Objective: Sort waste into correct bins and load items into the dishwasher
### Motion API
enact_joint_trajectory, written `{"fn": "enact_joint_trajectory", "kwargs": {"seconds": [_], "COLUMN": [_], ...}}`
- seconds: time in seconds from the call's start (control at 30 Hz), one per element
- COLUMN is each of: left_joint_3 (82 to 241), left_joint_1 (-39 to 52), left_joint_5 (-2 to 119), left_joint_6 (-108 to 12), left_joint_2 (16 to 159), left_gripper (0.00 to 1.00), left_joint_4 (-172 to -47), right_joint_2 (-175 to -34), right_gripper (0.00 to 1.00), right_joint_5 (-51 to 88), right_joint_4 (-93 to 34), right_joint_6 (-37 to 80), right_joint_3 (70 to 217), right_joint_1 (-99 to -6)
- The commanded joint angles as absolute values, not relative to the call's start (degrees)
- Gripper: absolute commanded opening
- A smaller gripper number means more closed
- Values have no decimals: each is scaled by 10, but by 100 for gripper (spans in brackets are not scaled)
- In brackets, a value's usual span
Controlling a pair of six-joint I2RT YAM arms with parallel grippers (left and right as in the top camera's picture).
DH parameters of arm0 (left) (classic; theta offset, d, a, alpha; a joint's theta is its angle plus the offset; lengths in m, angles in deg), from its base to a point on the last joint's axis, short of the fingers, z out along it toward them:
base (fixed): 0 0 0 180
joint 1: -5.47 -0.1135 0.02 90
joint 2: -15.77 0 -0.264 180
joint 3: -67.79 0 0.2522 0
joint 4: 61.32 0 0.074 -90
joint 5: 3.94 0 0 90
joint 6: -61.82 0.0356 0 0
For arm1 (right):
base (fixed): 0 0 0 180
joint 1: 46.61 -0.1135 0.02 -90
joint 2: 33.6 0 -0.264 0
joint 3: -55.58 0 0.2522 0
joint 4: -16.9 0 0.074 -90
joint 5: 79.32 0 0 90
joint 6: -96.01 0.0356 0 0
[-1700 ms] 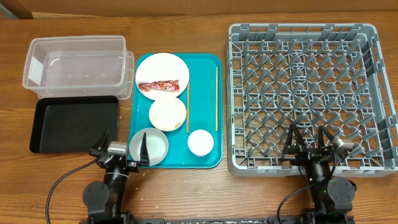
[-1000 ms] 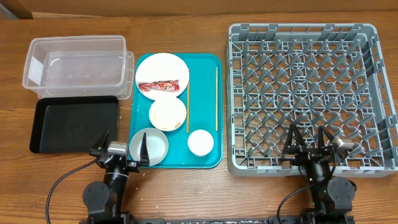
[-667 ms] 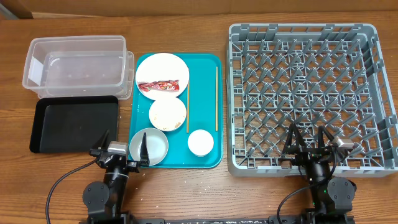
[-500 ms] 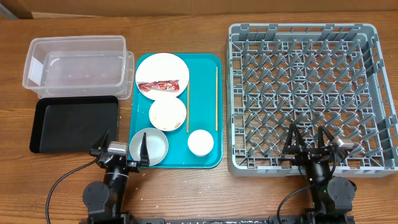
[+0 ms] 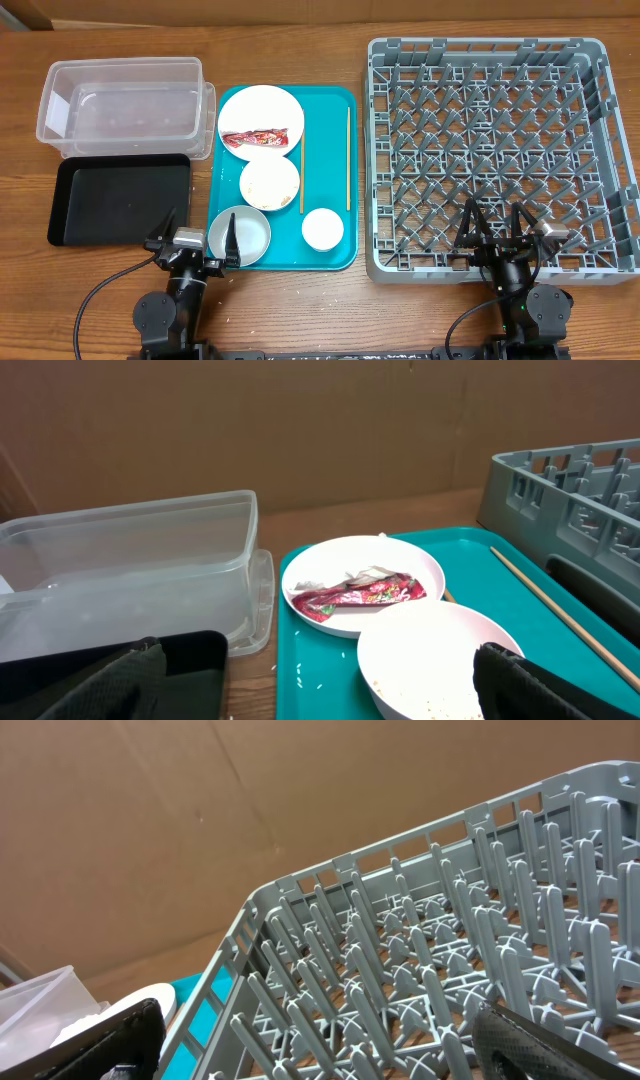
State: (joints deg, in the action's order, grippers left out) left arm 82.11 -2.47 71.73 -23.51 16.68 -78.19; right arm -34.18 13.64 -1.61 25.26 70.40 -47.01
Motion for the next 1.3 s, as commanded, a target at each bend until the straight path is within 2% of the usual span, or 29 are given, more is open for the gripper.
{"fn": "enact_joint_trajectory", "kwargs": {"seconds": [0.0,1.27], "left_joint_3": [818,818], "left_joint_1": [-24,-24], "left_joint_5": [712,712], "left_joint_6": [-230,-230], "left_joint_2": [165,165], "left_gripper": [100,100], "left_joint_4": [-780,-772], "right_joint_2": [-338,-338], "right_gripper": [100,100], "right_joint_5": [133,131], "right_joint_4": [-14,1], "right_joint_6": [251,251], "right_joint_3": [698,698], "right_joint_1": [-469,-469]}}
